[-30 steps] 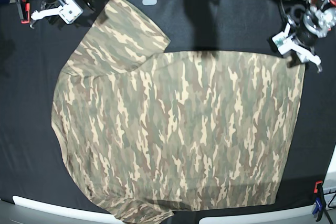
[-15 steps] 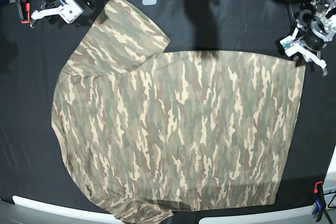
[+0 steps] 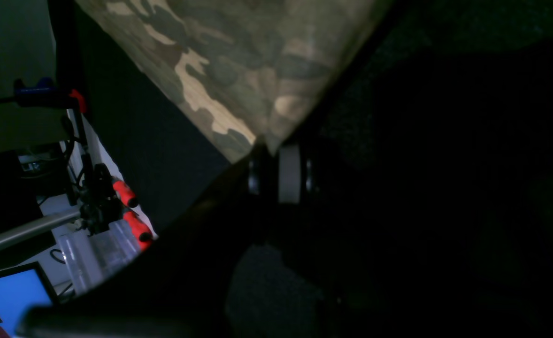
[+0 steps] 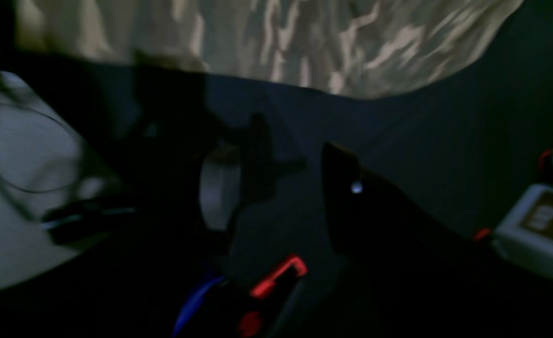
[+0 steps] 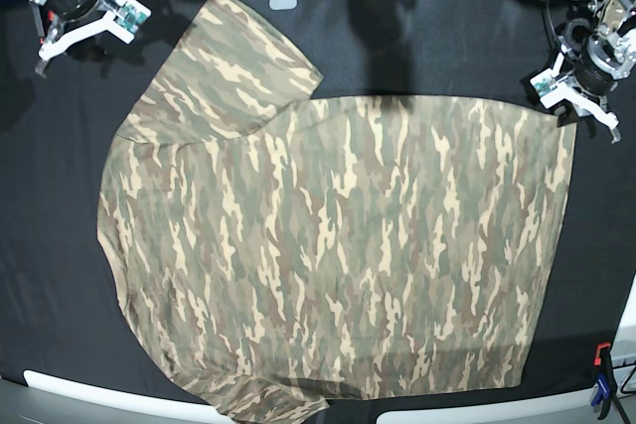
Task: Layout the t-shirt on the table in an organized manner, then fold the t-shirt properly
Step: 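Move both grippers down to the shirt's shoulder edges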
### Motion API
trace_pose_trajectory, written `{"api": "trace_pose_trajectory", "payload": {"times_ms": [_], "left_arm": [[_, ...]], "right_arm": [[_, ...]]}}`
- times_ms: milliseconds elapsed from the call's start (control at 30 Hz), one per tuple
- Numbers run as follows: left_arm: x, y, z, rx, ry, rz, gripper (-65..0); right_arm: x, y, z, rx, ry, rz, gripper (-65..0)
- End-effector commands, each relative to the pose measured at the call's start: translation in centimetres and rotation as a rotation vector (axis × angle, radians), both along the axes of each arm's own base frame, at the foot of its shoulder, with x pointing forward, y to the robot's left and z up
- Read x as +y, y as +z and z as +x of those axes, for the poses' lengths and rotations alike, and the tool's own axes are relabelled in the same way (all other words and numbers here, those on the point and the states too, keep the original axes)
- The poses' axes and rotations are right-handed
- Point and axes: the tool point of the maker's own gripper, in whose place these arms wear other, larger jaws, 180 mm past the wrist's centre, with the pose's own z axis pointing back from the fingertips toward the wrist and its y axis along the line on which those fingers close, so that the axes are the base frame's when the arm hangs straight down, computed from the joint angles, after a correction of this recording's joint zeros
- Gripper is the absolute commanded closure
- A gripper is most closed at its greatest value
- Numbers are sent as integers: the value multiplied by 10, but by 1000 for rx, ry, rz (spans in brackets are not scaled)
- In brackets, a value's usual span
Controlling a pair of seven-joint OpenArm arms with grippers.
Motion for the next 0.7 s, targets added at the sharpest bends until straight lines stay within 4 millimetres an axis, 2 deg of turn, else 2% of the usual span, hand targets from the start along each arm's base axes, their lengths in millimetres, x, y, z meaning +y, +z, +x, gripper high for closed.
{"api": "trace_pose_trajectory", "payload": {"times_ms": [0, 133, 267, 367, 500, 667], "left_arm": [[4, 4, 1, 0, -7, 4, 0], [4, 4, 2, 0, -8, 5, 0], [4, 4, 1, 0, -7, 5, 0], [4, 4, 1, 0, -9, 8, 0], [4, 4, 2, -1, -9, 7, 0], [4, 4, 2, -2, -9, 7, 0]], "right_arm": [[4, 7, 4, -30, 40, -13, -280], [5, 11, 8, -68, 109, -75, -280], [10, 4, 6, -69, 168, -111, -280], [7, -12, 6, -58, 202, -165, -280], [2, -39, 17, -59, 222, -226, -280], [9, -67, 27, -46, 296, -294, -280]]}}
